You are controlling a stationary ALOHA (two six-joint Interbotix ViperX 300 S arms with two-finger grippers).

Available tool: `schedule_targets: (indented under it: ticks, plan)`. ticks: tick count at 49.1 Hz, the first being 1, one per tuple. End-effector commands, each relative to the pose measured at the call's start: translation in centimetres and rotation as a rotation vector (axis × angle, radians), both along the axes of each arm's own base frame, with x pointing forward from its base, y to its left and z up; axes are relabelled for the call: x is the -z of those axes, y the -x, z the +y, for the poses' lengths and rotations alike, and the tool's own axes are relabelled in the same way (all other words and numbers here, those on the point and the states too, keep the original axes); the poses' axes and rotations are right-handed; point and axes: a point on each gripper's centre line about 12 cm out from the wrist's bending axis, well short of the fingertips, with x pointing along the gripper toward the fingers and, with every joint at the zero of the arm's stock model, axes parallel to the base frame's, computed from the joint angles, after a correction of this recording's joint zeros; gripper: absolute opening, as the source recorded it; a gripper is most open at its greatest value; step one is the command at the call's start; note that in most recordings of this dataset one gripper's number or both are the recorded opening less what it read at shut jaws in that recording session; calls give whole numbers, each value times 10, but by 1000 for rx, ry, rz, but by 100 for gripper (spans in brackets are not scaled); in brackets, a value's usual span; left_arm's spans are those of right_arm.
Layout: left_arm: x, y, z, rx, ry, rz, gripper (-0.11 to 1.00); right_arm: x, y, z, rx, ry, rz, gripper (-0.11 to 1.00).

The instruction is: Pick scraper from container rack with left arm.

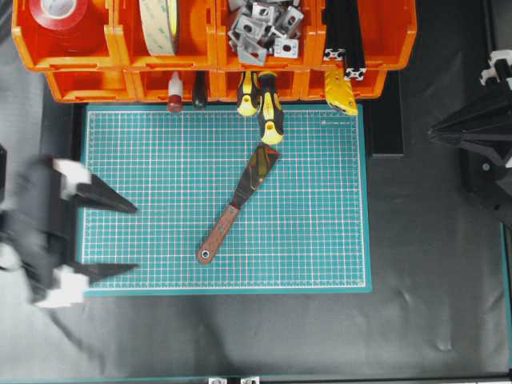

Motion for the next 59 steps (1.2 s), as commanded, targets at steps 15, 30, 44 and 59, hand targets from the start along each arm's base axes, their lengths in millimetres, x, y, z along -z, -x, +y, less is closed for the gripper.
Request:
schedule_targets:
  ticks: [15,30,44,59]
  plan:
    - [-68,71,46,30,18,-285,91,-14,0,0,2,-6,-32,1]
    - [-83,97,70,-16,-20,-355,91,-14,0,0,2,-6,-32,1]
    - [-81,107,77,-25,-8,-376,91,-14,0,0,2,-6,-32,1]
    - [-81,108,79,-34,0,-378,91,-15,0,0,2,-3,-38,1]
